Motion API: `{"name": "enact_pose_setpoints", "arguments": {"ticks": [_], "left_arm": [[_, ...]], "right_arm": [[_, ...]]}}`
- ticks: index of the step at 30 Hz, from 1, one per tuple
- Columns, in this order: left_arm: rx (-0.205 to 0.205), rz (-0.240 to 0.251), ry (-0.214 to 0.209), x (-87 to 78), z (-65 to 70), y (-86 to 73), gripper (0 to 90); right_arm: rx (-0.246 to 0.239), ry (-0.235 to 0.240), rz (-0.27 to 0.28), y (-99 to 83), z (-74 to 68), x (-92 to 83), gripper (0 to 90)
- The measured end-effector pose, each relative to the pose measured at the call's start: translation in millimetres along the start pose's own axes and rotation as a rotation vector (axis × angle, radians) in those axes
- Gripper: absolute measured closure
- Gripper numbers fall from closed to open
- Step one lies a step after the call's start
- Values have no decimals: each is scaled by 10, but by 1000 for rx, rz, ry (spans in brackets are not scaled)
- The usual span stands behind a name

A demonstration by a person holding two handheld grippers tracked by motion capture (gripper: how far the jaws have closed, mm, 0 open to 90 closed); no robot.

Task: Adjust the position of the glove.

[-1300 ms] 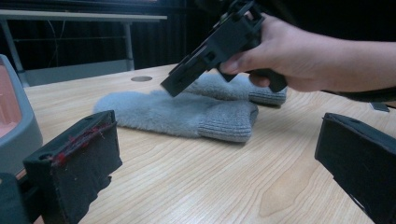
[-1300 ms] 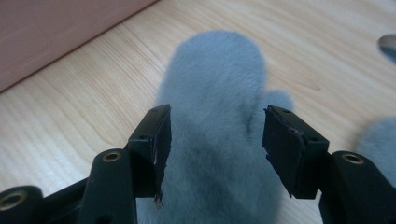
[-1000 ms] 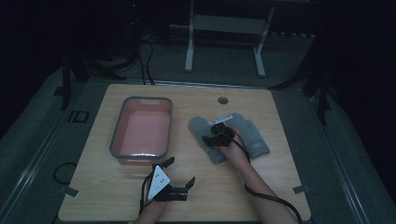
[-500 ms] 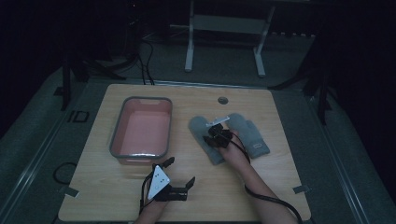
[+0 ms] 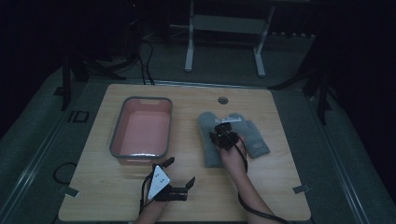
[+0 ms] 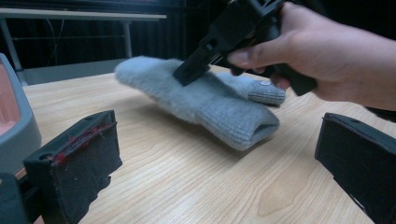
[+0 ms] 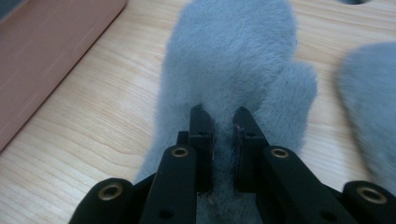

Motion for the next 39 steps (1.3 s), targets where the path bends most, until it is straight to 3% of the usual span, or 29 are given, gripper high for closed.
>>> {"name": "enact_pose_setpoints", "arguments": {"ticks": [2,4,8,15,23,31,37,39], "left_arm": [[0,0,1,0,0,0,1],[1,0,0,0,1,0,2],[1,0,0,1,1,0,1],[1,0,0,2,2,0,1],[-4,1,-1,1,-1,0,1],[-5,0,1,3,-3,0,1],[-4,0,-1,1,-3,0,1],[-4,1,-1,1,-2,1,1]], "right_arm": [[37,-9,6,-13,17,-63,809],[35,-44,8,-32,29,-110,809],[79,-58,7,-98,79,-137,808],[113,-63,-63,-311,104,73,804],[108,-60,-74,-373,113,147,762],[88,-9,-86,-324,100,113,591],[32,56,-14,-94,155,-114,481],[10,56,16,-12,219,-201,467]]}}
Point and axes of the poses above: each handheld gripper's, and its own axes: x roughly forward along the jaws, y roughly out of its top, z roughly to its right, the point moved 6 cm from there along x, roughly forward along the jaws, and after that the axes turned 6 degrees about z, right-handed, at the moved point
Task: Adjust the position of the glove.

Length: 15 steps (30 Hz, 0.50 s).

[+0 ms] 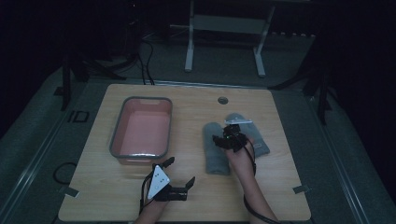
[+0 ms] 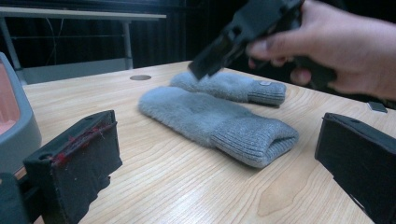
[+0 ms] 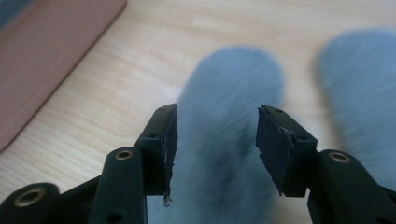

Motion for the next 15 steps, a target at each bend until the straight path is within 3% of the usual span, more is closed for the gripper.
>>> {"name": "enact_pose_setpoints", "arguments": {"ticks": [8,15], "left_arm": [[-4,1,0,2,-3,1,1],[-4,2,0,2,-1,1,1]], "right_arm": [[-70,-9,54,163,377,-257,417],[-136,-10,22,144,756,-318,405]]}}
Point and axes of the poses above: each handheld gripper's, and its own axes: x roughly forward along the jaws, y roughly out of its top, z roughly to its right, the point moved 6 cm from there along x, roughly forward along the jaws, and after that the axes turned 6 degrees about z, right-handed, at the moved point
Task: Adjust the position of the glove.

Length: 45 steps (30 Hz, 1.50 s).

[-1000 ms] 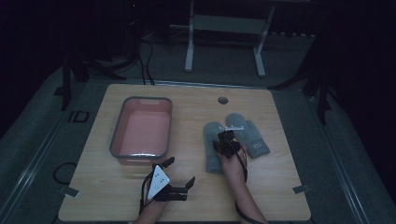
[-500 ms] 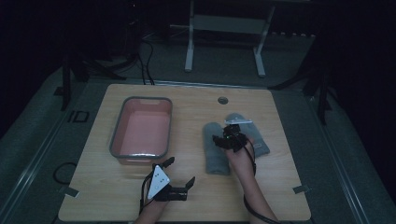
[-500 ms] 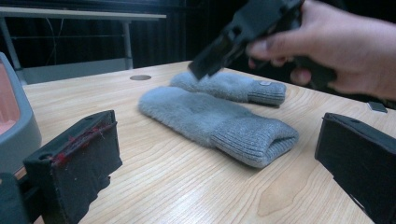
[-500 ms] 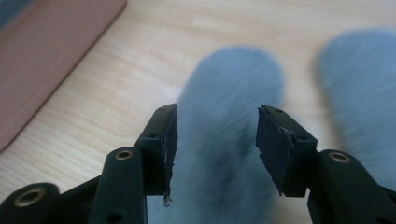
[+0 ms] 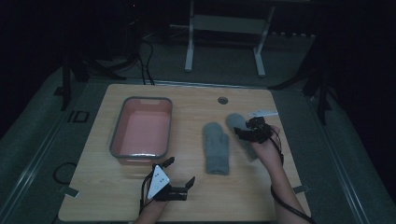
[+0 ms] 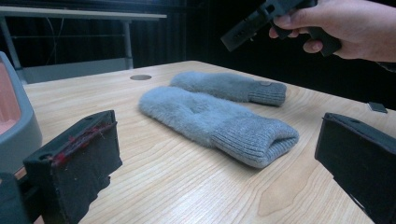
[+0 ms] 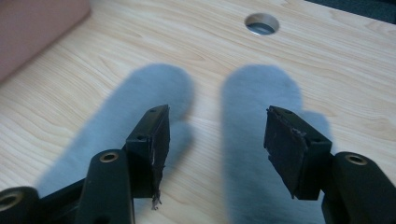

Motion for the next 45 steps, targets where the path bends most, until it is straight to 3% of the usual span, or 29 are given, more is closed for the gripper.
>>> {"name": "enact_pose_setpoints", "arguments": {"ticks": [3,4,10,16,26,31,34,36,39,45], "left_arm": [[-1,0,1,0,-2,0,1],[-1,-1,0,0,-2,0,1],[-1,-1,0,0,-2,0,1],[-3,0,2,-1,-4,0,1],[-8,-1,0,-2,-5,0,1],[-10,0,0,-3,-7,1,1],[-7,-2,0,-4,-6,0,1],[-5,-1,0,-5,-5,0,1],[-7,-1,1,-5,-6,0,1],[-9,0,2,-4,-8,1,1]], "right_arm": [[-12,-4,-19,-35,113,16,416],[-20,-9,-25,-67,229,29,422],[-66,-6,-15,-159,423,118,442],[-45,-4,-38,-241,550,297,447],[-2,7,-92,-437,590,546,425],[-40,-15,-114,-513,551,608,413],[-69,-12,-99,-534,532,600,505],[-76,-11,-88,-549,520,581,654],[-66,-49,-83,-556,484,558,758],[31,-129,-74,-533,453,455,809]]}}
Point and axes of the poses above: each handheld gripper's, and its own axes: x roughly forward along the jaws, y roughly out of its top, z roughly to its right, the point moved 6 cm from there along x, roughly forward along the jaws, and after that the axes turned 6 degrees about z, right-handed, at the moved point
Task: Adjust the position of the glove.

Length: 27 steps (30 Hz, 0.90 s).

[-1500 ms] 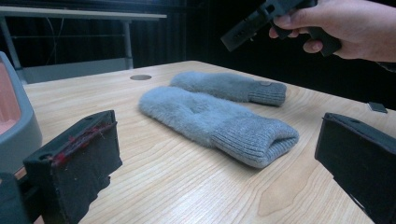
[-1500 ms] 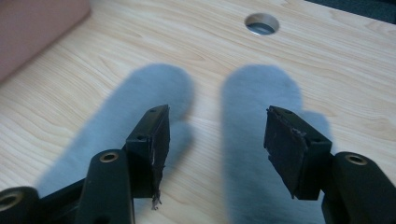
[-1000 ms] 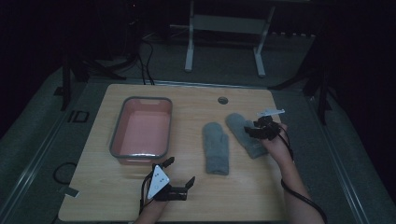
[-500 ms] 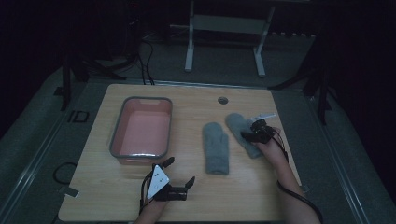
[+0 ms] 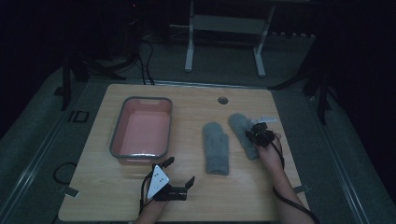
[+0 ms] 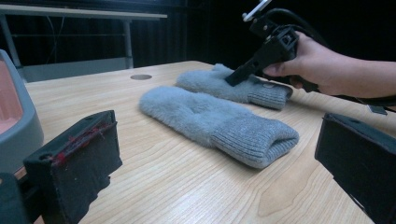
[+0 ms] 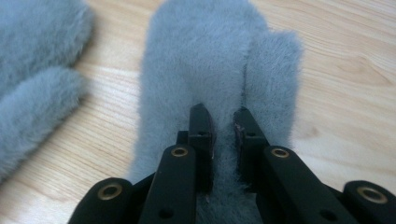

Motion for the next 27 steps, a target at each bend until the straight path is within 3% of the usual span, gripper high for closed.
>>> {"name": "enact_pose_setpoints", "arguments": {"ticks": [8,12,18,27], "left_arm": [[0,0,2,1,0,0,1],[2,-1,1,1,2,0,1],[3,-2,1,1,0,-1,1],[0,-1,0,2,3,-1,1]], "right_arm": [[100,-83,36,195,-56,-315,810],[143,-95,70,349,-139,-502,810],[208,-91,112,494,-370,-708,810],[268,-33,136,585,-788,-748,810]]}}
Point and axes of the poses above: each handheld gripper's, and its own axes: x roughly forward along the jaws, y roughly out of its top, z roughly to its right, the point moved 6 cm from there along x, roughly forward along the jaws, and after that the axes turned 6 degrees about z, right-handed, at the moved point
